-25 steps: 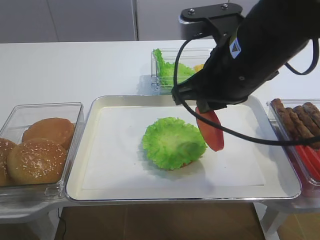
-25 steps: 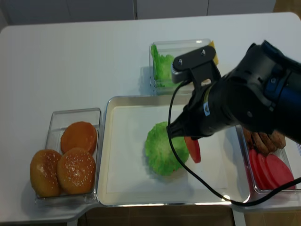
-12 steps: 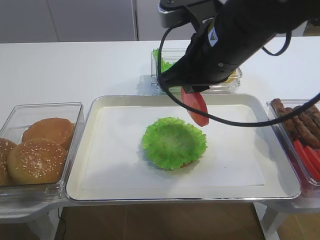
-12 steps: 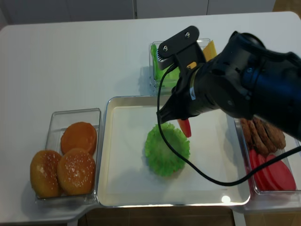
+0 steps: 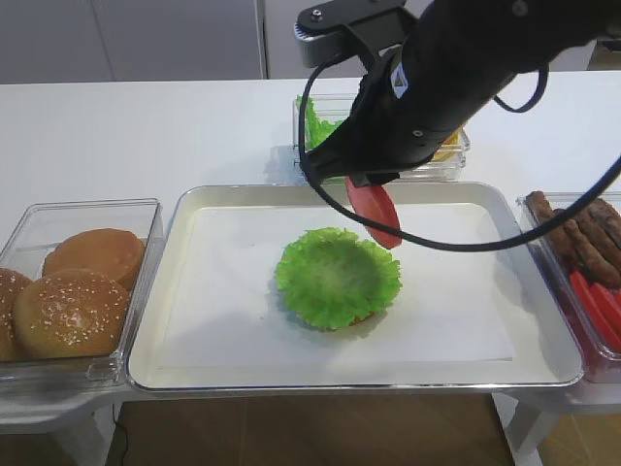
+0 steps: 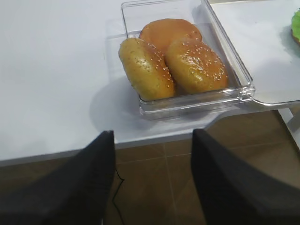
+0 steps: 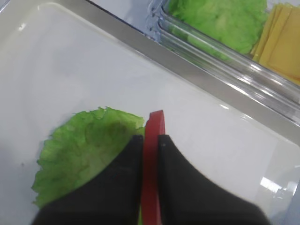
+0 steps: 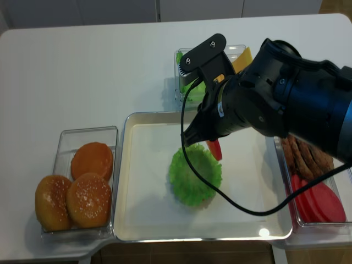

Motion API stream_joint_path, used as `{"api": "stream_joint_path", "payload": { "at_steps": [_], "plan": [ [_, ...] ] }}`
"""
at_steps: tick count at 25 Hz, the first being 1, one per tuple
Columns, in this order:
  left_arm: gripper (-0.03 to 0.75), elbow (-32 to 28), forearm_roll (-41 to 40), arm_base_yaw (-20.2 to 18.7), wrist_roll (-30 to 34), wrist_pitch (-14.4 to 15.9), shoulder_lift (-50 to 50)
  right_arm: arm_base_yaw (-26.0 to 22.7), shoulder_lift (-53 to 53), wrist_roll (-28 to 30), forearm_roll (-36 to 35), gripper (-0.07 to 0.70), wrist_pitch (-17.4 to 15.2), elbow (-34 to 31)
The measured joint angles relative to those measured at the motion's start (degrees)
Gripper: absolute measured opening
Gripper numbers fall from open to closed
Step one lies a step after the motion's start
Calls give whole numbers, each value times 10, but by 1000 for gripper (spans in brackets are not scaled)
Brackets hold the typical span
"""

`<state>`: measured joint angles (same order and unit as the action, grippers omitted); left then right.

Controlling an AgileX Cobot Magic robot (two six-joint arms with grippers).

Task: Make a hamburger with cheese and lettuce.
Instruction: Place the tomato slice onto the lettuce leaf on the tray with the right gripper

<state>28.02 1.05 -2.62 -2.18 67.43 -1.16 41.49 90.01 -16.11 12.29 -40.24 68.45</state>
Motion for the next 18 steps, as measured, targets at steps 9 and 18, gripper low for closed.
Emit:
{"api": "stream_joint_path", "payload": {
  "at_steps": [9,18],
  "plan": [
    [387,0,0,0,0,0,0,1,21,26,-43,55,-17,0],
    [387,0,0,0,0,0,0,4,27,28,-41,55,-11,1]
  ]
}}
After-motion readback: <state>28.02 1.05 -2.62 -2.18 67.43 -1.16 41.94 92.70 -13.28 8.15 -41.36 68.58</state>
